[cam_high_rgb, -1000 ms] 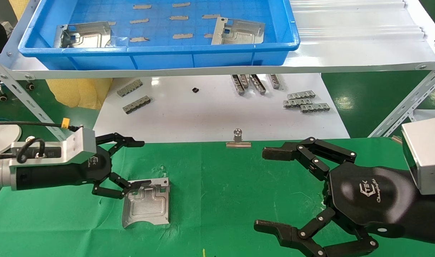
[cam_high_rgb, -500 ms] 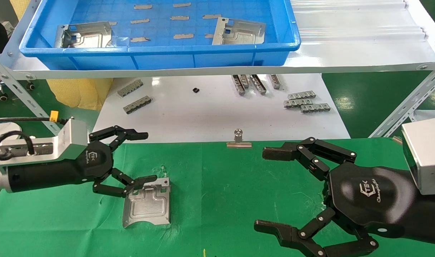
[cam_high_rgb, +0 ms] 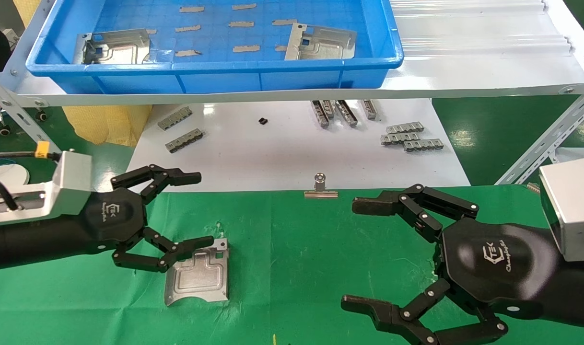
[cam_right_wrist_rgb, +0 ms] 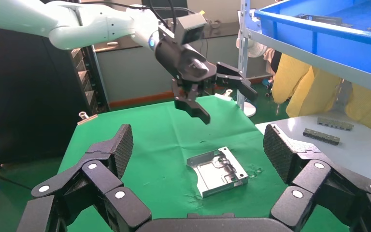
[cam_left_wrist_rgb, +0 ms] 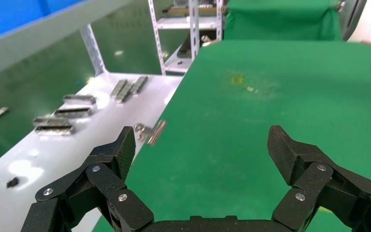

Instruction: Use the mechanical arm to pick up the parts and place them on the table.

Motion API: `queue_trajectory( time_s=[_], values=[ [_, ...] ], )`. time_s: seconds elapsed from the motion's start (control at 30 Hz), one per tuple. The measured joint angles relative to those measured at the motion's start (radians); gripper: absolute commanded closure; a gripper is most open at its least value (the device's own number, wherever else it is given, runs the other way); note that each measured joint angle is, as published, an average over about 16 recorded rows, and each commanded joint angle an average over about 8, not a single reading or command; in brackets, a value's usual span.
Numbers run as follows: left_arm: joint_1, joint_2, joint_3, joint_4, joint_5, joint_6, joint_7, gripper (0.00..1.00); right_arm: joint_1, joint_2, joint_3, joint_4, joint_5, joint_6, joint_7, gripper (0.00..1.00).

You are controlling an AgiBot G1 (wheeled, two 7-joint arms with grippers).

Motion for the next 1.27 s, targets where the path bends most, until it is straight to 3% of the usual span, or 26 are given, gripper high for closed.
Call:
queue_trajectory(
  time_s=[0.83, 1.27],
  values=[
    [0.249, -0.143, -0.178, -0.514, -0.177, -0.043, -0.346, 0.0, 0.0, 0.0, 0.0, 0.0, 0.0, 0.0, 0.0, 0.0],
    [0.296, -0.17, -0.212, -0.61, -0.212, -0.051, -0.402, 0.0, 0.0, 0.0, 0.0, 0.0, 0.0, 0.0, 0.0, 0.0]
  ],
)
